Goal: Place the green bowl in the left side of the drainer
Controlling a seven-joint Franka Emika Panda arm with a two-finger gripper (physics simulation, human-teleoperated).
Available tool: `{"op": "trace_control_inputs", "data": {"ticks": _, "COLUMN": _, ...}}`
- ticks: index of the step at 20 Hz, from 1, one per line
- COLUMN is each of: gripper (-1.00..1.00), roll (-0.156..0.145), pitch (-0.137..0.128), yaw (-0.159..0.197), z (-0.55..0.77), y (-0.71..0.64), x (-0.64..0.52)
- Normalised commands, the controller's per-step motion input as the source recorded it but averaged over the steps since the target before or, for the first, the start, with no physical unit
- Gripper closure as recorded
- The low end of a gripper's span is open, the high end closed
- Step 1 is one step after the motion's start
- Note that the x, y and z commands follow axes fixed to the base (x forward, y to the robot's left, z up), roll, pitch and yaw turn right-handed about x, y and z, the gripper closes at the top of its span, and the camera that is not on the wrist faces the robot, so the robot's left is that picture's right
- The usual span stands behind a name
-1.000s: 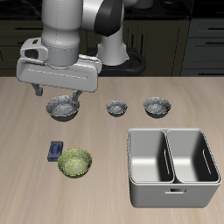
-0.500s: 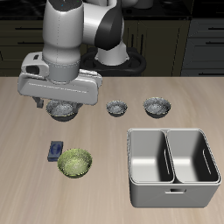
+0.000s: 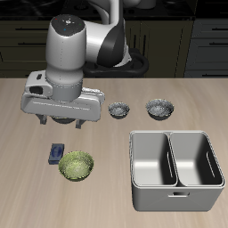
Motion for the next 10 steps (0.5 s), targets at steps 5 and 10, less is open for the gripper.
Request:
{"op": "trace_control_inputs", "data": {"ticks": 5, "gripper": -1.00, "roll": -0.001, "pitch": 0.020, "yaw": -0.003, "z": -0.33, "y": 0.00, "x": 0.06}}
{"op": "trace_control_inputs", "data": {"ticks": 10, "gripper": -1.00, "roll": -0.002, "pitch": 0.020, "yaw": 0.002, "z": -0.35, "y": 0.02, "x": 0.05}}
